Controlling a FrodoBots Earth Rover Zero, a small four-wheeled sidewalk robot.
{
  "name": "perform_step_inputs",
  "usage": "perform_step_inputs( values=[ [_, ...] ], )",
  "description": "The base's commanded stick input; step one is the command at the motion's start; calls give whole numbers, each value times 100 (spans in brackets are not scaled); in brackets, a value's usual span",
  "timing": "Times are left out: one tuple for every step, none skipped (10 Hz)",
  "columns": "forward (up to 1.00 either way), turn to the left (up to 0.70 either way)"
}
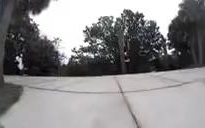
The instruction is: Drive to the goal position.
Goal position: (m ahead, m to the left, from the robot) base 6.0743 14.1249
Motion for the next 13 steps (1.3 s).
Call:
perform_step_inputs(
  values=[
    [70, 35],
    [70, 35],
    [70, 35],
    [70, 35],
    [70, 9],
    [70, 0],
    [70, 0],
    [70, 0],
    [70, 0],
    [70, 0],
    [70, 0],
    [70, 0],
    [70, 0]
  ],
)
